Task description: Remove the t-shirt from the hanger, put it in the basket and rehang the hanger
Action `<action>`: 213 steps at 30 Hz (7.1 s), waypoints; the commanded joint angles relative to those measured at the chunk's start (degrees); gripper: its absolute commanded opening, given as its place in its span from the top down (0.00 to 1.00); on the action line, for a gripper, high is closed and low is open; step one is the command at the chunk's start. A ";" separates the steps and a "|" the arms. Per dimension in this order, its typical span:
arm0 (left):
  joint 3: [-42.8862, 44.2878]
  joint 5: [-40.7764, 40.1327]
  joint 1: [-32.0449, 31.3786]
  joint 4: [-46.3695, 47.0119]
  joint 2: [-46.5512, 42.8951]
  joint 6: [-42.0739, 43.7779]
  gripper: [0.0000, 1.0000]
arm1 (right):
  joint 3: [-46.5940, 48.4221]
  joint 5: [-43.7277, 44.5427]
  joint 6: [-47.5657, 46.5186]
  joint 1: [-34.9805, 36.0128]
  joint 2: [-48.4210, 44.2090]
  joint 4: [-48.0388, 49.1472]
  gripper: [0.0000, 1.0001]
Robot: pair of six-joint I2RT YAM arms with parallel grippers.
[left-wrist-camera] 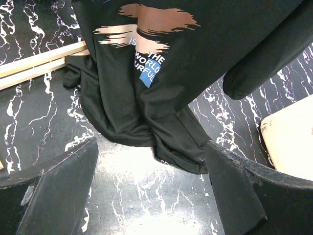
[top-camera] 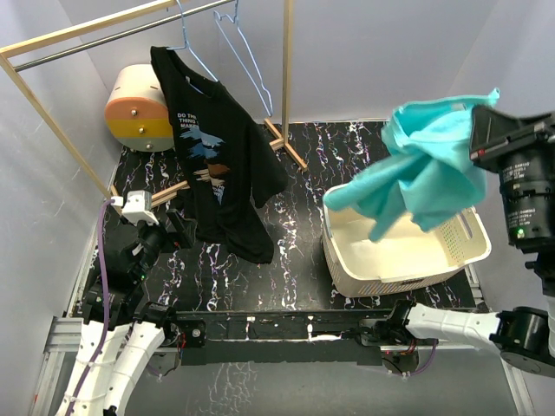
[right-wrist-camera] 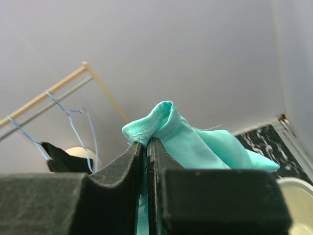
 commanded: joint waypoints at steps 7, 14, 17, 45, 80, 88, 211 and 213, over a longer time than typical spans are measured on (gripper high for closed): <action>-0.12 1.15 -0.26 0.36 1.23 0.09 0.12 | -28.09 4.62 23.65 1.65 -7.69 -21.12 0.92; -0.14 1.27 -0.26 0.38 1.39 0.09 0.12 | -41.53 -2.14 32.45 1.64 -6.26 -26.31 0.92; -0.24 1.45 -0.37 0.45 1.41 0.17 0.12 | -43.40 -2.72 36.23 1.52 -5.57 -29.68 0.92; -0.30 1.02 -0.45 0.37 2.10 -0.08 0.12 | -5.49 -41.56 9.55 -0.27 25.10 -24.26 0.92; -0.42 -0.23 -0.44 0.20 1.06 -0.44 0.11 | 31.24 -50.99 -1.19 -8.12 57.32 1.27 0.51; -0.40 -0.13 -0.52 0.24 0.89 -0.35 0.11 | 28.53 -50.82 -0.03 -9.83 56.41 4.06 0.92; -0.62 -0.66 -0.52 0.28 -0.52 -0.11 0.09 | -1.36 -58.35 12.88 -11.83 37.19 45.53 0.92; -0.50 -0.68 -0.52 0.24 -0.52 -0.09 0.08 | -2.57 -58.89 12.96 -11.81 35.55 44.32 0.92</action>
